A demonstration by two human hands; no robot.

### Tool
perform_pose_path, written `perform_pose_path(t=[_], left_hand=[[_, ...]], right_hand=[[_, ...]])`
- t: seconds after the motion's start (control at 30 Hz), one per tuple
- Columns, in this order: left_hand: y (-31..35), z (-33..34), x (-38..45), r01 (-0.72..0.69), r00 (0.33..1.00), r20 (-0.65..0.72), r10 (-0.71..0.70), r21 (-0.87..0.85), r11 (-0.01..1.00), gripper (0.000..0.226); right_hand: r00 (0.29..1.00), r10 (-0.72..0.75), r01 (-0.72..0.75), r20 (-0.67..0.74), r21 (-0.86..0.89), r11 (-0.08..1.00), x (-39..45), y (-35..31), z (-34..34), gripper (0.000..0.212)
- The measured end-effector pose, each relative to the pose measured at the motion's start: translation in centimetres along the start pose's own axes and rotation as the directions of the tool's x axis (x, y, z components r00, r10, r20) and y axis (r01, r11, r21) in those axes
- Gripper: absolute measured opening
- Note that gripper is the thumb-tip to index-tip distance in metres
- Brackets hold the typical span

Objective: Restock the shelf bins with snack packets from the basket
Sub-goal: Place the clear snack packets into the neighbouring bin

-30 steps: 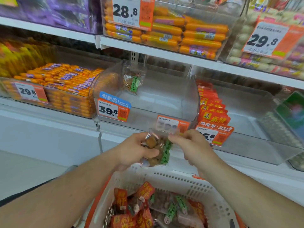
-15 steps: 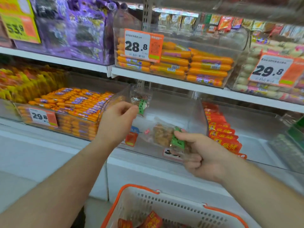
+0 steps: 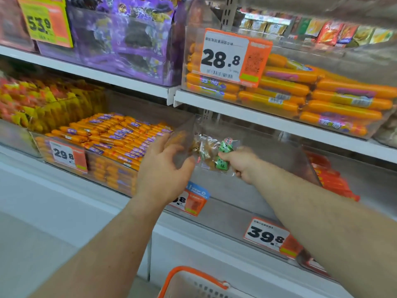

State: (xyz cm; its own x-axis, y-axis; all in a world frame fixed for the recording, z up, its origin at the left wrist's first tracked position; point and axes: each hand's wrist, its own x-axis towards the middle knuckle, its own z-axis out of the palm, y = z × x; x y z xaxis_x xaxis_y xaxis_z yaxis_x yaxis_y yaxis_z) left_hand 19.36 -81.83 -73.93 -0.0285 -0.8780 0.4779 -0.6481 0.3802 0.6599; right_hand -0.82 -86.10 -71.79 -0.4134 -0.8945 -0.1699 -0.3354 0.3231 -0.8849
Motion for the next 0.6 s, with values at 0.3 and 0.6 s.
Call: perform_pose_path(t=[0.3, 0.6], left_hand=[[-0.6, 1.9, 0.1, -0.018, 0.983, -0.180, 0.027, 0.054, 0.998, 0.062], [-0.7, 1.8, 0.1, 0.005, 0.989, -0.148, 0.011, 0.106, 0.994, 0.060]], right_hand=[[1.000, 0.014, -0.015, 0.022, 0.049, 0.999, 6.7, -0.3, 5.5, 0.073], [0.995, 0.067, -0.057, -0.079, 0.118, 0.991, 7.7, 0.4, 6.3, 0.034]])
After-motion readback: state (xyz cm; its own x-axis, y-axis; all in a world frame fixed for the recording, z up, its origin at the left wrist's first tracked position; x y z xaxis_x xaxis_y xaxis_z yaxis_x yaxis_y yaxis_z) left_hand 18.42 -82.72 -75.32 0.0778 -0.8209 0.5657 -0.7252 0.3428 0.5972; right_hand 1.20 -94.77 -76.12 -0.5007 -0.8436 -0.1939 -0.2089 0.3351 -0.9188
